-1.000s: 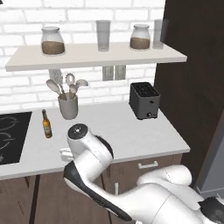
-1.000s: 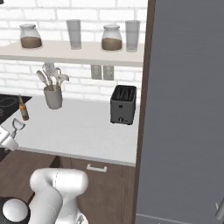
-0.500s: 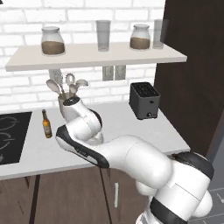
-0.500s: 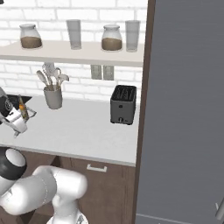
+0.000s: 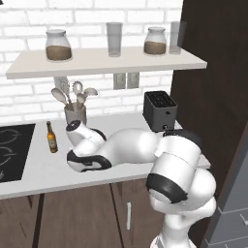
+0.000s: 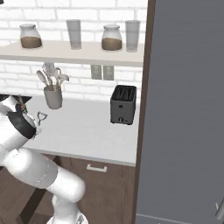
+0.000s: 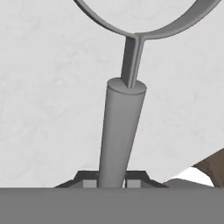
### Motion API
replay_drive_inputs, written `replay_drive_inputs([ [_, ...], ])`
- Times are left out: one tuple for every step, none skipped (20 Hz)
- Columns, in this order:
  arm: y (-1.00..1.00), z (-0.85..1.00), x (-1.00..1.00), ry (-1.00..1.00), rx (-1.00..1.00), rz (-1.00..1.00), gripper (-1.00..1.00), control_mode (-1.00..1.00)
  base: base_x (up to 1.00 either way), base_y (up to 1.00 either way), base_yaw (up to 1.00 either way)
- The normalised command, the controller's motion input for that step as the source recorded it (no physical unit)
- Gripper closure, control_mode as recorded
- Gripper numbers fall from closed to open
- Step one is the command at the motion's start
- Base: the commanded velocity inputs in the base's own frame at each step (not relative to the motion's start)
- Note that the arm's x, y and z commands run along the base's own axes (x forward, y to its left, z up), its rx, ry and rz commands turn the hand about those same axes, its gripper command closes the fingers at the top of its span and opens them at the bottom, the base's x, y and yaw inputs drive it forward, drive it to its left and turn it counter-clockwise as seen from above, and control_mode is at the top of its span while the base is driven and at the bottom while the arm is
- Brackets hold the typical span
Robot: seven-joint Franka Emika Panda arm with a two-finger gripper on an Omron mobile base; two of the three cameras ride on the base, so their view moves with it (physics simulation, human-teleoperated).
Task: Pick the peeler from the drawer and place it on the counter.
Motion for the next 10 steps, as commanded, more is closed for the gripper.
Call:
replay_drive_inputs([
  [-0.09,-0.77,1.0,0.0,-0.08,0.0,1.0,-1.0,0.0,0.0,0.0],
  [-0.16,-0.76,0.92,-0.03,-0.08,0.02,1.0,-1.0,0.0,0.0,0.0],
  [-0.23,-0.82,0.81,-0.06,-0.06,0.04,-1.0,-1.0,0.0,0.0,0.0],
  [-0.18,-0.87,0.64,-0.08,-0.07,0.04,-1.0,-1.0,0.0,0.0,0.0],
  [-0.17,-0.68,0.46,-0.04,-0.05,0.01,-1.0,-1.0,0.0,0.0,0.0],
  [-0.15,-0.21,0.31,-0.01,0.0,0.0,-1.0,-1.0,0.0,0.0,0.0],
  [-0.24,0.0,0.0,0.0,0.0,0.0,-1.0,-1.0,0.0,0.0,0.0],
  [-0.29,0.63,0.0,-0.02,0.12,-0.01,-1.0,-1.0,0.0,0.0,0.0],
  [-0.29,1.0,-0.01,-0.02,0.15,-0.03,-1.0,-1.0,0.0,0.0,0.0],
  [-0.26,1.0,-0.2,-0.07,0.18,-0.05,-1.0,-1.0,0.0,0.0,0.0],
])
